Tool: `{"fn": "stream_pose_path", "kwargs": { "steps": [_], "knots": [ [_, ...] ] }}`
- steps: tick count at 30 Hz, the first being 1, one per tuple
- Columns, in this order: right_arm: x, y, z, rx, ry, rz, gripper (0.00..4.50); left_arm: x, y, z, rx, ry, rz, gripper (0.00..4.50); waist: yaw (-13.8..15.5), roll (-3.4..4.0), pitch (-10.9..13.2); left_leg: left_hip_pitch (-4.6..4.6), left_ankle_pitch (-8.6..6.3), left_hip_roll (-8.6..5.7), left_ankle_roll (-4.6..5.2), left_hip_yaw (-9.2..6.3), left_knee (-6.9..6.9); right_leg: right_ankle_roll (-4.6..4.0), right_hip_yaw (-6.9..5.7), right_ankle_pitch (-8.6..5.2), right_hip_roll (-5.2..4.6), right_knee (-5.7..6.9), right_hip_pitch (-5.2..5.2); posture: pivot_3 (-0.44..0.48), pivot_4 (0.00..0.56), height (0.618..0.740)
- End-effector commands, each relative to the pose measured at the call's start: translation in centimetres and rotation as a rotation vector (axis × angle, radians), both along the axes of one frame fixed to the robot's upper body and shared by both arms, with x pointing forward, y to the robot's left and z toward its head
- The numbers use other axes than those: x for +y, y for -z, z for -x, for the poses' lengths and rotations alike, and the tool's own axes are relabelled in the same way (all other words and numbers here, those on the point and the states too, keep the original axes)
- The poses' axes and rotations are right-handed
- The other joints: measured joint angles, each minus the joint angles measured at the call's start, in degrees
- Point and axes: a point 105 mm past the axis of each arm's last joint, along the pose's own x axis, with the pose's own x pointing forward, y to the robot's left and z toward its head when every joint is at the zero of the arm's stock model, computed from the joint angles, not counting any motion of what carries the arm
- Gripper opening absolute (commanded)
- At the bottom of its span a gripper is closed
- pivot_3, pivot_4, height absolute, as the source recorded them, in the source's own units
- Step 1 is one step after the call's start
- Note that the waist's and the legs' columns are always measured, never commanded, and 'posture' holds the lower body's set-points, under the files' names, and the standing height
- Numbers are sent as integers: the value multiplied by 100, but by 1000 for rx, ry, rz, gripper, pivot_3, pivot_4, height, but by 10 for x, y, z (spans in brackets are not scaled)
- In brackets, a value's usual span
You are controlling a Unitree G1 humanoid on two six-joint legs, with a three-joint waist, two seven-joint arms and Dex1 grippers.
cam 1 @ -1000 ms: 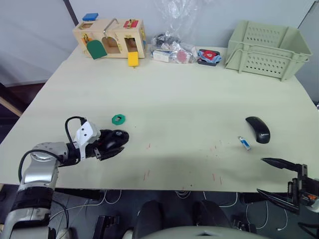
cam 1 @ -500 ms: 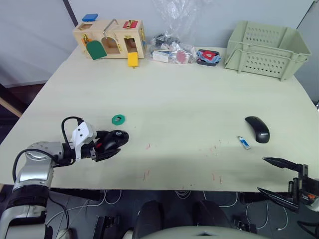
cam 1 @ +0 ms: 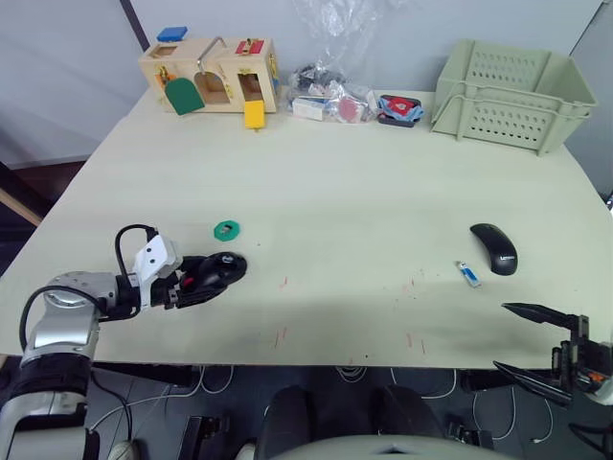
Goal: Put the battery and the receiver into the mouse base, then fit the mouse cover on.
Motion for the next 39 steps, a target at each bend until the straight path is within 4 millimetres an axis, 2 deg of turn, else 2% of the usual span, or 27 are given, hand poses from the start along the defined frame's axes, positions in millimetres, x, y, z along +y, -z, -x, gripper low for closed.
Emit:
{"fn": "stream_pose_path", "kwargs": {
  "steps": [1,3,6,9,14,19,26,30,33,39],
  "knots": [
    [0,-8,-1,-32,-11,-3,4500,-25,-36,-12,-107,101,-21,2948,38,0,2,-3,0,-2,0,1,2,0,-1,0,-1,0,1,0,150,740],
    [1,-8,-2,-31,-12,-12,4500,-37,-43,-16,-125,130,-10,2948,43,1,3,-6,0,-5,0,4,9,0,-4,0,-5,0,2,0,150,740],
    [1,-9,-2,-32,-12,-15,4500,-69,-56,-20,-131,231,-2,2948,43,3,4,-5,0,-8,1,7,11,0,-2,0,-5,0,7,0,150,740],
    [0,-11,-3,-40,-1,-16,4500,-92,-62,-26,-136,281,-24,2948,29,5,5,-5,1,-9,1,11,12,2,-5,-1,-1,0,15,0,150,740],
    [-1,-15,-6,-52,20,-26,4500,-147,-72,-21,-90,405,61,2948,3,8,7,-3,1,-7,1,6,12,8,2,-3,16,1,17,0,150,740],
    [0,-17,-9,-59,35,-38,4500,-199,-53,-15,-62,521,17,2948,37,21,16,4,2,-7,0,-5,21,18,8,-2,24,1,38,0,150,740],
    [0,-19,-12,-59,76,-38,4500,-235,-26,-11,-74,588,-70,2948,12,27,23,-6,-1,-8,4,-13,60,31,11,6,24,2,44,0,150,740],
    [1,-21,-12,-58,88,-39,4500,-248,-16,-6,-58,616,-73,2948,10,31,26,-9,-2,-8,6,-15,70,40,13,12,23,2,45,0,150,740],
    [3,-21,-12,-47,94,-38,4500,-254,-5,-4,-45,636,-109,2948,12,33,26,-10,-2,-8,7,-22,73,40,13,12,23,2,45,0,150,740],
    [6,-21,-11,-38,87,-28,4500,-252,10,-8,-14,612,-157,2948,13,35,28,-13,-4,-8,10,-47,77,40,13,12,23,2,45,0,150,740]
  ]
}}
